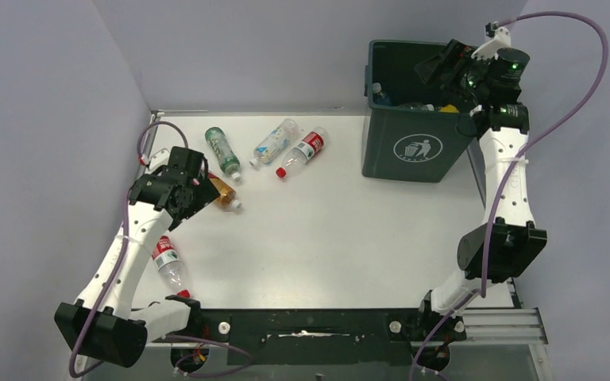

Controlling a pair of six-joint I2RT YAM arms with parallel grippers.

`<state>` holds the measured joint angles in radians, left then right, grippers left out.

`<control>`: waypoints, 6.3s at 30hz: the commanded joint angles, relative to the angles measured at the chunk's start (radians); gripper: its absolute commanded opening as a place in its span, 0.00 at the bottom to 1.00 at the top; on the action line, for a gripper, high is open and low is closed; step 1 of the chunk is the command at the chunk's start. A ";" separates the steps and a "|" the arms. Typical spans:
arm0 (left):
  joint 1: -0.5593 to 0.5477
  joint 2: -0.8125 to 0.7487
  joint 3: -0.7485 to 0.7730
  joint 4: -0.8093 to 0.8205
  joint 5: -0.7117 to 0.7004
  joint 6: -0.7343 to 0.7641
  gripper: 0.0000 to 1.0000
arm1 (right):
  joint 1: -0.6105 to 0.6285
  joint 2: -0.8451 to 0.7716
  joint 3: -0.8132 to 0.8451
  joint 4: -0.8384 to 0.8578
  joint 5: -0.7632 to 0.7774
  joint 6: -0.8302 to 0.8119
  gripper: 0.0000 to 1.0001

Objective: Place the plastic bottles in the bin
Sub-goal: Place the plastic bottle in the trash bin, then pick up the plastic bottle at the center of the board, then place the plastic bottle in the trash bin.

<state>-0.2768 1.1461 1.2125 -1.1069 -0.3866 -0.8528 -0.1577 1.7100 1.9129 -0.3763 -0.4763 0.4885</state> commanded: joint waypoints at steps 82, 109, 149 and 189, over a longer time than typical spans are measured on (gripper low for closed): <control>0.120 0.064 -0.079 0.521 0.835 0.086 0.44 | 0.417 -0.681 -0.798 0.140 0.039 0.113 0.98; -0.381 0.141 -0.039 0.831 0.911 0.083 0.44 | 0.632 -0.564 -0.782 0.271 0.072 0.200 0.98; -0.508 0.187 -0.015 0.864 0.782 0.140 0.57 | 0.661 -0.582 -0.867 0.312 0.075 0.228 0.56; -0.173 -0.041 -0.116 0.512 0.522 0.228 0.85 | 0.248 -0.351 -0.093 -0.042 0.142 -0.060 0.56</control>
<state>-0.4778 1.1122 1.1122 -0.5674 0.2249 -0.6338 0.1493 1.3247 1.7145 -0.4213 -0.3538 0.4599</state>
